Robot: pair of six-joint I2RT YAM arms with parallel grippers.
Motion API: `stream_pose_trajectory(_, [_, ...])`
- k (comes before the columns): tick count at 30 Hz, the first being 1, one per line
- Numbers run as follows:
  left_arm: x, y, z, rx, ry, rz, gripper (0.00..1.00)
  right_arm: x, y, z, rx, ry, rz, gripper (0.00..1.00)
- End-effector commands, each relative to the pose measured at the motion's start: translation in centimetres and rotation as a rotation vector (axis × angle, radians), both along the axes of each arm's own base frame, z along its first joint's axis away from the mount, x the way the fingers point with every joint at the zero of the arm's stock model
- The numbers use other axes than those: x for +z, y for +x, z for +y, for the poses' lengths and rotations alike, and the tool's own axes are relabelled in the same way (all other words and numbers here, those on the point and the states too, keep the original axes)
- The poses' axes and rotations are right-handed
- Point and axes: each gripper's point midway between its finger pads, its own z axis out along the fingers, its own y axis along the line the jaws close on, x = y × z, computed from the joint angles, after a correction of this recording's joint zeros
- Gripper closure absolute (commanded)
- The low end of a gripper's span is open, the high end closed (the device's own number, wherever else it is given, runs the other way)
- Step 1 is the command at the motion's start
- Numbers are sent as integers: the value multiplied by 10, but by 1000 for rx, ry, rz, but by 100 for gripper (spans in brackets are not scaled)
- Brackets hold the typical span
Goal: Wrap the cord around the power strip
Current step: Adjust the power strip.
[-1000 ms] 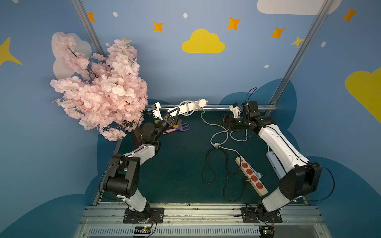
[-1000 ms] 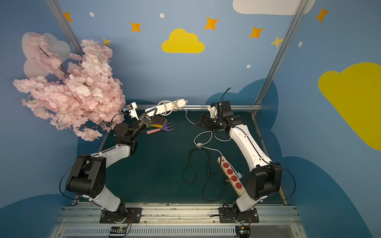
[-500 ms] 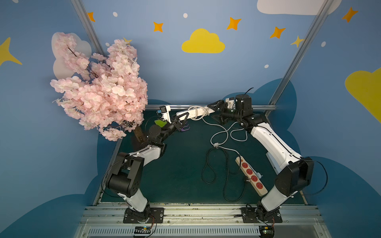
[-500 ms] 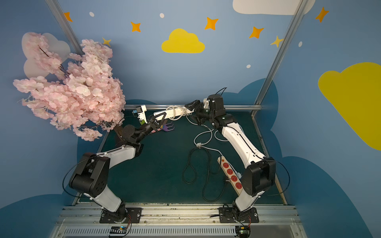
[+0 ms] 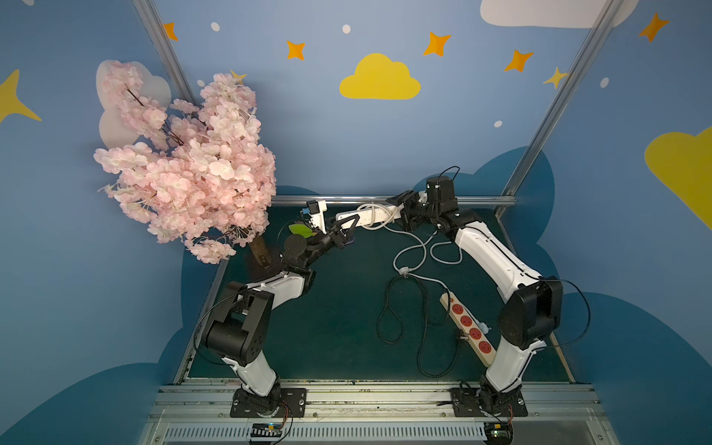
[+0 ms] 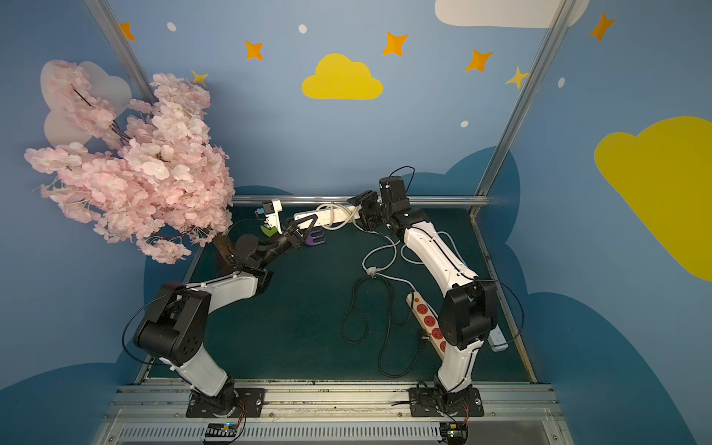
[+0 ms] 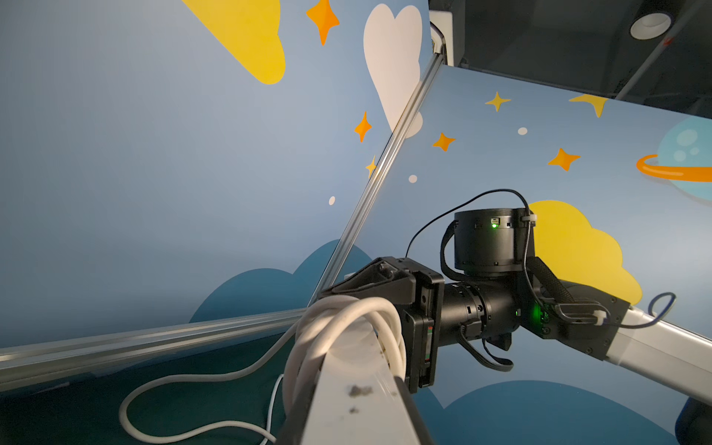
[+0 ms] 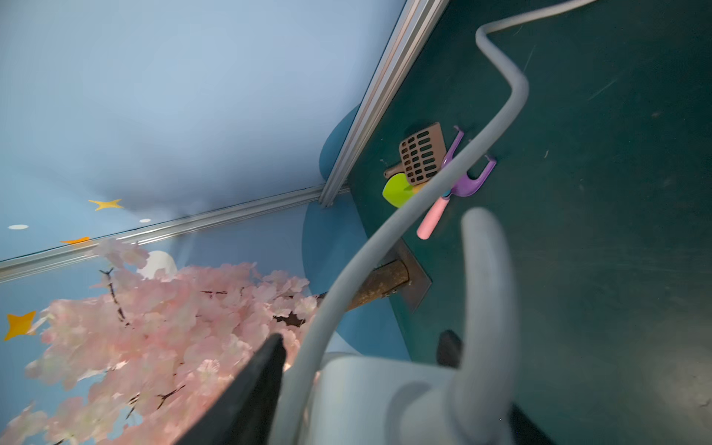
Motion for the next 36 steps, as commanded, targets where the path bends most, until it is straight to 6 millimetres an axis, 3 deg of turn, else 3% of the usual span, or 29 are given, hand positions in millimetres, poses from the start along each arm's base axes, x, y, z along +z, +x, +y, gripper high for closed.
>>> stream_pose_trajectory(1, [9,-20,-4,-49,22,-70,96,9,6,2,7,-48,-55,56])
stream_pose_trajectory(4, [-15,-28,-3,-45,113,12,84,-3,7,0,16,-59,-39,72])
stream_pose_trajectory(7, [-38,-39,-2,-54,214,97,71,-10,6,1,54,-90,-37,80])
stream_pose_trajectory(13, [-68,-58,-5,-148,424,260,54,-19,-2,8,159,-132,-43,93])
stream_pose_trajectory(18, [-80,-71,-1,-232,496,387,45,-11,-5,13,216,-138,-86,98])
stream_pose_trajectory(22, [-87,-73,3,-253,543,477,45,1,-7,16,240,-156,-138,100])
stream_pose_trajectory(29, [-84,-75,-8,-302,579,521,48,5,-9,29,268,-170,-173,100])
stream_pose_trajectory(36, [-86,-68,-5,-268,615,528,58,7,-13,37,277,-187,-187,100])
